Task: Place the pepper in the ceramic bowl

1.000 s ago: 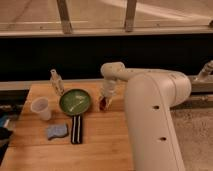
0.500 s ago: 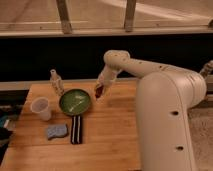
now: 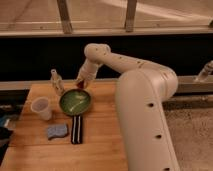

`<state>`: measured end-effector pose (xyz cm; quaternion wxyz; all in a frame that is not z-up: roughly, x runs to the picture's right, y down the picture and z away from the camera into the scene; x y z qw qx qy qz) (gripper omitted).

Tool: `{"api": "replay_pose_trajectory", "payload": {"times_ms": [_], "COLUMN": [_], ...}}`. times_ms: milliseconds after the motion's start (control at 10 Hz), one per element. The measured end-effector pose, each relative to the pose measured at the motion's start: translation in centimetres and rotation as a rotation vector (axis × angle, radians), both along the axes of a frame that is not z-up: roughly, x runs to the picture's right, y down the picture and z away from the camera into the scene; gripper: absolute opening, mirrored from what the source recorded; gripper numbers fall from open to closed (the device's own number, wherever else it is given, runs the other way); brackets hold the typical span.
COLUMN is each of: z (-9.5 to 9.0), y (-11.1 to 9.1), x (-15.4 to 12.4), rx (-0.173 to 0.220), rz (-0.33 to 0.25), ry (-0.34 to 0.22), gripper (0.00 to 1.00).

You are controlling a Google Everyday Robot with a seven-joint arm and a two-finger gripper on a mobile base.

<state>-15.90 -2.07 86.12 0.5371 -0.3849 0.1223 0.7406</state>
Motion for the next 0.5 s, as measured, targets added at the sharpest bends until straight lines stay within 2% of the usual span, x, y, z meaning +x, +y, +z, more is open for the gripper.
{"api": "replay_pose_trajectory", "payload": {"times_ms": [200,400,500], "z": [-1.1,-1.3,-1.3], "y": [1.2,1.5,1.5], "x": [-2.8,-3.2,-3.1], "rx": [-0.012,-0.018,-0.018], "rz": [-0.041,-0.051,-0.050], "ry": [-0.076,-0.091,-0.090], "gripper": [0.00,0.04,0.11]}}
